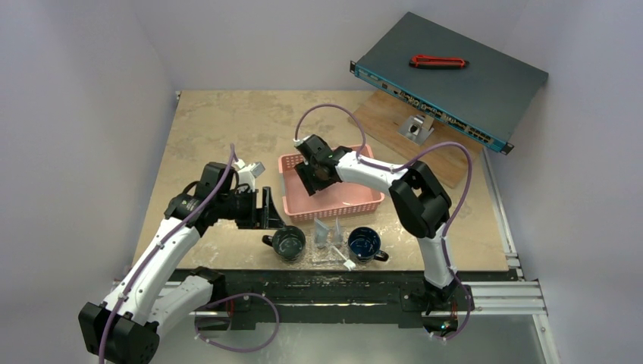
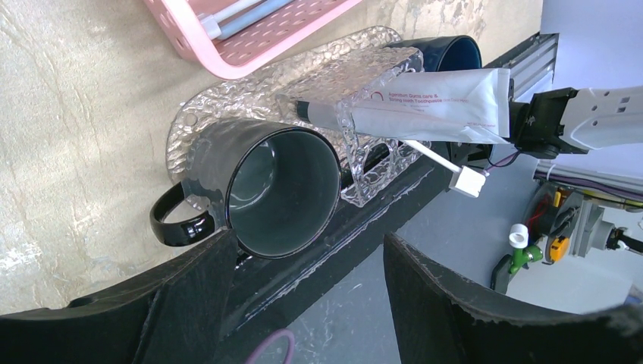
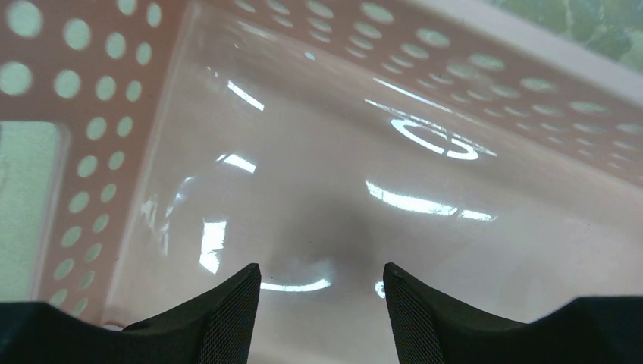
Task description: Prepare toiletry sets of a toothbrush and toothpaste on the tray
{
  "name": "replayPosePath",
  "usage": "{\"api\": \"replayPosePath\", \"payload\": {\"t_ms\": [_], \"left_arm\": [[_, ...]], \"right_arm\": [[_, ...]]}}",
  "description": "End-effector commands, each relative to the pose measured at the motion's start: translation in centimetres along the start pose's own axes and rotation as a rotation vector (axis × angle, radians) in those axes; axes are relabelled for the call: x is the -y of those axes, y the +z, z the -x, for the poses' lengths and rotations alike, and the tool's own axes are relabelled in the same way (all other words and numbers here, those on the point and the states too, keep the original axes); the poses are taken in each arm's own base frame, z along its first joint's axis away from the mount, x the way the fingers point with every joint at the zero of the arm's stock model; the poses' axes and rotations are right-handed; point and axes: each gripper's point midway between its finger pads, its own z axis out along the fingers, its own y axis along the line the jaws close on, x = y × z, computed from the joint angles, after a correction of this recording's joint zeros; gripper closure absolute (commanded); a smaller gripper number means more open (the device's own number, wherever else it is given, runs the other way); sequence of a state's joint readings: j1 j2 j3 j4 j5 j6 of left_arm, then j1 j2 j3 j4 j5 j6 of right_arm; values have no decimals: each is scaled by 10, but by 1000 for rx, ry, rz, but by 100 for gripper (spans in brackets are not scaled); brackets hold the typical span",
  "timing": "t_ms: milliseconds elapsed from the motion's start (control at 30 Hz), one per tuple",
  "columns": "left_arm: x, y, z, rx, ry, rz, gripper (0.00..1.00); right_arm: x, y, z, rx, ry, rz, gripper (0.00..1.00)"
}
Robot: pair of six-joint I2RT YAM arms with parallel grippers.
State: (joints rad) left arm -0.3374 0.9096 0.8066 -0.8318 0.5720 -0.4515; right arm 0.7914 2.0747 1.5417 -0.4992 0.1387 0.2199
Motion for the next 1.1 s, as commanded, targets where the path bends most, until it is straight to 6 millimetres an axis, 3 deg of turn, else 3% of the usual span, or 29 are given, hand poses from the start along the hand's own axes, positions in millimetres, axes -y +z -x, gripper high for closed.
{"api": "replayPosePath", "payload": {"t_ms": [0,200,433,600,800,1067], "left_arm": [[6,-2,7,20,39,-16,31],[7,-3,6,20,40,-20,31],[8,-4,6,24,46,-28,31],[10,-4,6,25,50,-36,31],[12,-5,6,25,55,-47,31],[16,-6,6,25,65,-66,31]], "right_arm": [[-7,-35,44,104,-18,42,37],[10,-66,54,155,-19,-22,36],[69,-109,57,203,55,-218,32],[116,-125,40,192,168,-332,28],[148,-125,11,134,250,-394,26],[158,-108,-16,64,303,-366,26]]}}
